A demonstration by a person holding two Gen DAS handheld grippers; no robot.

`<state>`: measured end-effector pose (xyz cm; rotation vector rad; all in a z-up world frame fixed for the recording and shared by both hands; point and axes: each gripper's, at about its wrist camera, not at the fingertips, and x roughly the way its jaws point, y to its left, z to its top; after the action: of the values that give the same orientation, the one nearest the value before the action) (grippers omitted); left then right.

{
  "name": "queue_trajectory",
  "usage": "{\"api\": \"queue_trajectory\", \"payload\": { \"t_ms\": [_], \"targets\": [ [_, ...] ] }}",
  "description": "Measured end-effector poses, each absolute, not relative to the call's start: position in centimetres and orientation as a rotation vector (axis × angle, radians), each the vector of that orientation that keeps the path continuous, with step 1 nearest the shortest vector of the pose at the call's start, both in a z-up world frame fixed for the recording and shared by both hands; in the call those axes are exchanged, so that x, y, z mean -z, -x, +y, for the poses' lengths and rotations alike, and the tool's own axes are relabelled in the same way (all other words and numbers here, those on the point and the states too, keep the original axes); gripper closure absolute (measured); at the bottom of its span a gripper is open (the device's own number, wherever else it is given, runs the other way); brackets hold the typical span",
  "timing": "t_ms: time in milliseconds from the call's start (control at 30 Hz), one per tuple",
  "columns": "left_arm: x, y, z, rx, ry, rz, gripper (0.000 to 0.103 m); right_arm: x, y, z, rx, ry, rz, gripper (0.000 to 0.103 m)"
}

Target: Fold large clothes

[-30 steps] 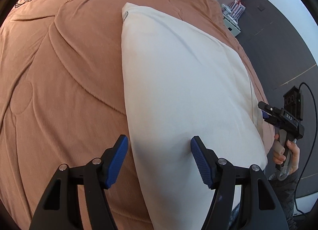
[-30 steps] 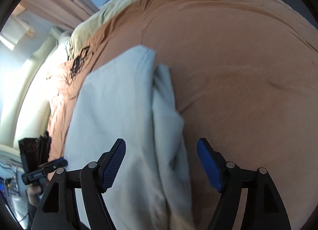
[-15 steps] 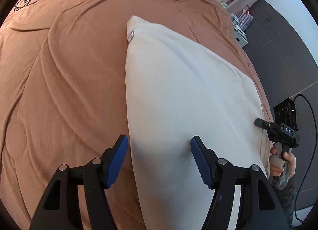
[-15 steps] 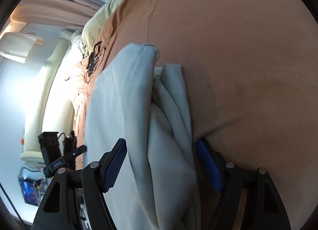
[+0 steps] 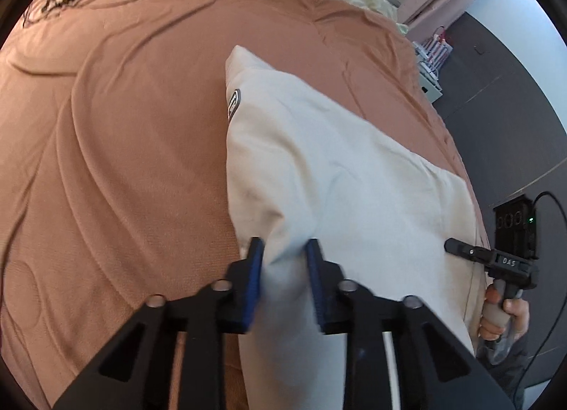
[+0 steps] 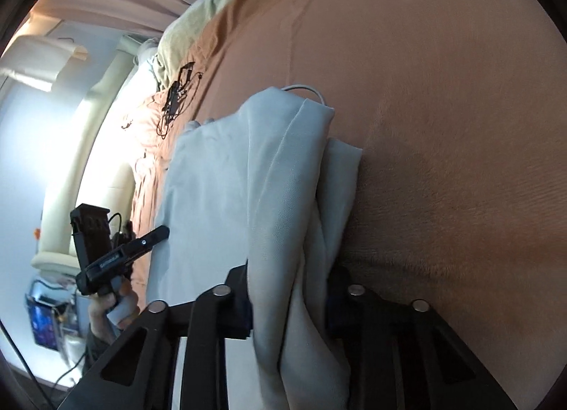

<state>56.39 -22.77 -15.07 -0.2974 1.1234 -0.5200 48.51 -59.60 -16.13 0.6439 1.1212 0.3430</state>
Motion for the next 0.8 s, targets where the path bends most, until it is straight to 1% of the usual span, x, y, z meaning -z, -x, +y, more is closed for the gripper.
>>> {"api": "queue_trajectory", "payload": {
  "t_ms": [67,133,200,267,500,800],
  "targets": [
    [14.1,-56.0,-22.6,0.530,0.302,1.109,0.087,14.6,-47.9,-58.8,-0.332,-0.616,1.097,0.079],
    [12.9,-55.8,-22.4,0.547,0.310,1.094,0.089,13.2,-47.4,-58.2,-0.323,-0.589,1.078,0.080],
    [11.4,-55.0,-21.9,0.557,0.305,1.060,0.093,11.8,-46.9,-57.7,-0.334,-0.588,1.052,0.083],
    [10.0,-54.2,-21.5,0.567,0.316,1.032,0.094,9.8,-45.8,-57.1,-0.348,-0.573,1.013,0.084],
    [5.2,-50.8,-19.7,0.598,0.341,0.932,0.097,3.8,-41.8,-54.6,-0.364,-0.523,0.916,0.085],
    [-0.9,-47.1,-16.1,0.604,0.379,0.779,0.098,-4.2,-37.8,-50.5,-0.416,-0.440,0.793,0.086]
  ]
}}
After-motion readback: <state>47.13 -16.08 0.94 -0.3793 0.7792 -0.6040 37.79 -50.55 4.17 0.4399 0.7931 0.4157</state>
